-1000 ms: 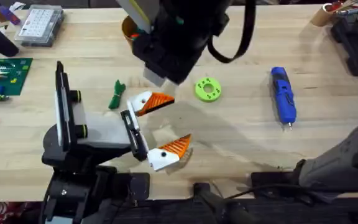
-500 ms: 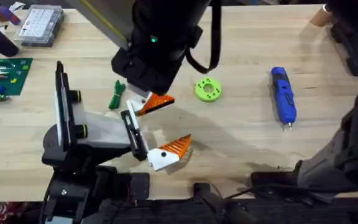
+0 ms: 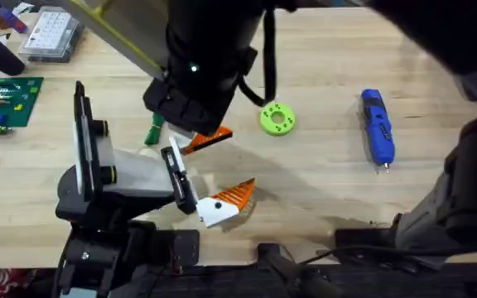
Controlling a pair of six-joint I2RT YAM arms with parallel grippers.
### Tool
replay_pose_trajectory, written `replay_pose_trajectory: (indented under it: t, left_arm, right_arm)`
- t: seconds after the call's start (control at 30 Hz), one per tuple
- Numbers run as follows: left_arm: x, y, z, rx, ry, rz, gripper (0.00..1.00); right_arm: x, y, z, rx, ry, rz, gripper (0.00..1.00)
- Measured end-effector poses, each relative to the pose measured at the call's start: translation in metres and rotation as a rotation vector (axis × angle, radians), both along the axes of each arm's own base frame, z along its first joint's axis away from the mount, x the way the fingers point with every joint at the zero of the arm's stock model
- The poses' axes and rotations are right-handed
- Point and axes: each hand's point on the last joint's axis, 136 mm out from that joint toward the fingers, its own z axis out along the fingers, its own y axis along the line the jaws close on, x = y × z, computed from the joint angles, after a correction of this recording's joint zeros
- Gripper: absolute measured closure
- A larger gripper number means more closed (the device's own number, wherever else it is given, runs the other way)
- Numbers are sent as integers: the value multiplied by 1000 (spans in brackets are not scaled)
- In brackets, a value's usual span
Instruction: Pick up the gripper from the table and insert it into the empty holder that is missing its gripper. Then pick up a screw, insert it into the mounting hole, and use the screwdriver to tighten it. Finally, clean up the table by picking up the vegetable and placing it into the bucket.
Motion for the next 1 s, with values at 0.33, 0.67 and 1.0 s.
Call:
replay_pose_trajectory:
  t: [0.33, 0.67, 1.0]
  left_arm:
    - [0, 0, 0, 0, 0, 0, 11]
    - [0, 0, 0, 0, 0, 0, 11]
    - [0, 0, 0, 0, 0, 0, 11]
  right_arm:
    - [4, 8, -23, -52, 26, 6, 991]
    - [6, 11, -31, -69, 35, 6, 991]
    - [8, 16, -34, -63, 32, 6, 991]
